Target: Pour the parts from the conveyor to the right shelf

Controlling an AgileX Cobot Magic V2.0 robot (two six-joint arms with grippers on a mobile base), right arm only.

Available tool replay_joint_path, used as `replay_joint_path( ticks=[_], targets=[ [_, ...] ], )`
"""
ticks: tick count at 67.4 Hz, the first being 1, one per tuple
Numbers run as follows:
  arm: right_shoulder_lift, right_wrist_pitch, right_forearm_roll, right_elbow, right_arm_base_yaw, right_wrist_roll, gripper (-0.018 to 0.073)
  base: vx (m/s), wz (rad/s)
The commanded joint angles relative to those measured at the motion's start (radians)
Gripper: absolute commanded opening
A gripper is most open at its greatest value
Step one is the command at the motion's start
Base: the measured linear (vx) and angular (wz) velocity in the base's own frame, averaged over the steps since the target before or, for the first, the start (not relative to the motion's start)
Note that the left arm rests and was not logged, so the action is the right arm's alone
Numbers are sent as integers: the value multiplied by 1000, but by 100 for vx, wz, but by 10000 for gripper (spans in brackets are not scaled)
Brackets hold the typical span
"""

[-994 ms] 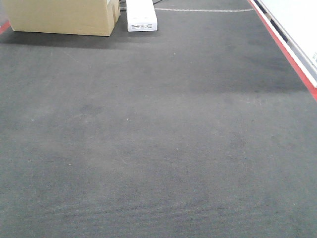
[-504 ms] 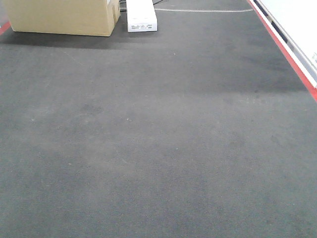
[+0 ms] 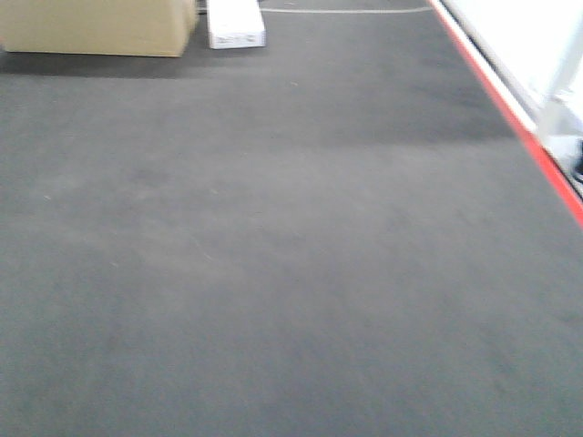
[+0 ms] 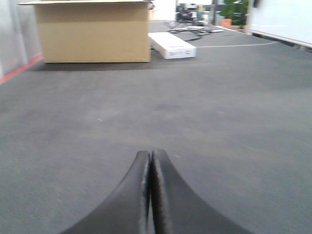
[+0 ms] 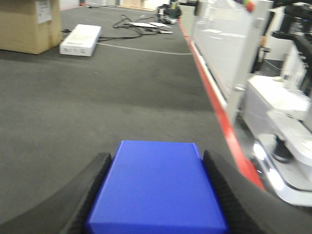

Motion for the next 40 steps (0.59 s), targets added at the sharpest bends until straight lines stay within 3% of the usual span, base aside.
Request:
replay_joint_path(
  ticks=[1, 40],
  targets=[
    [14, -87, 5, -27, 3, 1, -6, -29, -32],
    [14, -78, 5, -27, 3, 1, -6, -39, -53]
  ],
)
